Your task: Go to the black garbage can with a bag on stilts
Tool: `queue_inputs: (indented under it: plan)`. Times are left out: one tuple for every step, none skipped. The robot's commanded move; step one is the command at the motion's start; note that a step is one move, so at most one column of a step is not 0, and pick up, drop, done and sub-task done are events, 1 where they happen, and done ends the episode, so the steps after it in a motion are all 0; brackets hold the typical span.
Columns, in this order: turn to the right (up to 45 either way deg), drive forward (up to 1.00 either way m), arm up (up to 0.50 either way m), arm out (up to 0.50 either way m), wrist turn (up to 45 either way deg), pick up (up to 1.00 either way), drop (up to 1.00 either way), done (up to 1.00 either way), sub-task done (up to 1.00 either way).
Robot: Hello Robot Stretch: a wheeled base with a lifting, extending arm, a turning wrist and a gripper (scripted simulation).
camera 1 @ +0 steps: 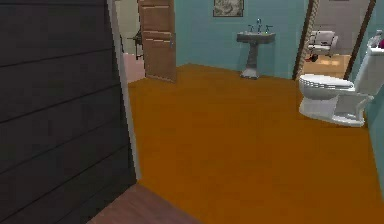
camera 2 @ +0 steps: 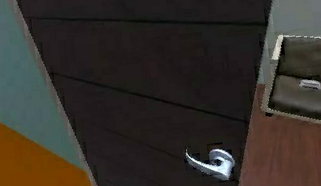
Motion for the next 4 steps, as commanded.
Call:
queue_inputs:
  plan:
    - [0.0,0.15,0.00,0.00,0.0,0.00,0.00,0.00,0.00]
    - [18.0,0.00,0.00,0.00,0.0,0.00,0.00,0.00,0.00]
    - [0.0,1.00,0.00,0.00,0.0,0.00,0.00,0.00,0.00]
    - [0.0,1.00,0.00,0.00,0.0,0.00,0.00,0.00,0.00]
